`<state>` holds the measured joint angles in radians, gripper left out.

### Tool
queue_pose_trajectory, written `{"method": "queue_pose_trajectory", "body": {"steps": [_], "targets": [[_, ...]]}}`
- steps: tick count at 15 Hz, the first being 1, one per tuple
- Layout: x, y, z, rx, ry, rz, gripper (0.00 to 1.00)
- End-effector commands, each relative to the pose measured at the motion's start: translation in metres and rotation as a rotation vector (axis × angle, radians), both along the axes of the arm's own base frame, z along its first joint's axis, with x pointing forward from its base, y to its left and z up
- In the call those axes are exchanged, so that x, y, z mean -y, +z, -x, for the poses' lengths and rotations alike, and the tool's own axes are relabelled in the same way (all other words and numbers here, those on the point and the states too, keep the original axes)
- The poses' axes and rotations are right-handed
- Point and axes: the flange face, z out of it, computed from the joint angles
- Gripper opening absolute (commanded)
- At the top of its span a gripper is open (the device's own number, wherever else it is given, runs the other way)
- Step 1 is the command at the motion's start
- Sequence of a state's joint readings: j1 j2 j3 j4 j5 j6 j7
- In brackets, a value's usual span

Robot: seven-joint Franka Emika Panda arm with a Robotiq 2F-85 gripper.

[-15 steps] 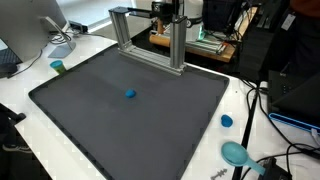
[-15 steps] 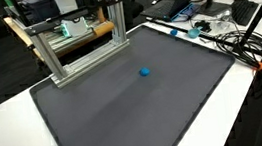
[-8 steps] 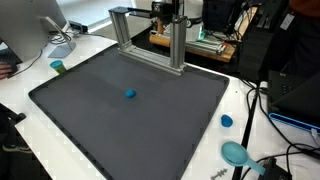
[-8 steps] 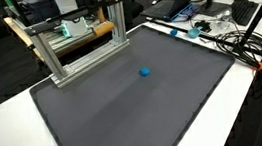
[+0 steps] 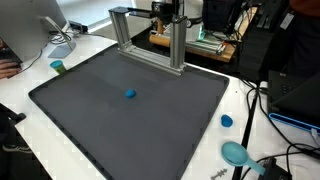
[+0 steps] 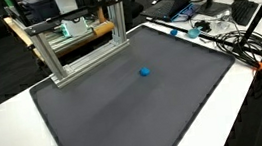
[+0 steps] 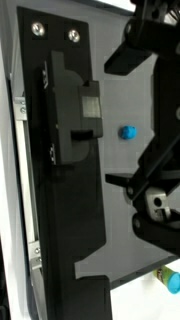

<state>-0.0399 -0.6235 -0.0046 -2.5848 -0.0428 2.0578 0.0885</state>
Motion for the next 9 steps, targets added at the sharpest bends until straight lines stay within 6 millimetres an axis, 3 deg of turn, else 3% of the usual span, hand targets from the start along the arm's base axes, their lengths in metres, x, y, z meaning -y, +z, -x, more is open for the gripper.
{"method": "queue_pose_trajectory", "body": {"steps": [1, 9], "targets": [[-0.002, -0.002, 0.003, -0.005, 0.002, -0.007, 1.00], [-0.014, -0.013, 0.006, -0.021, 0.003, 0.033, 1.00]]}}
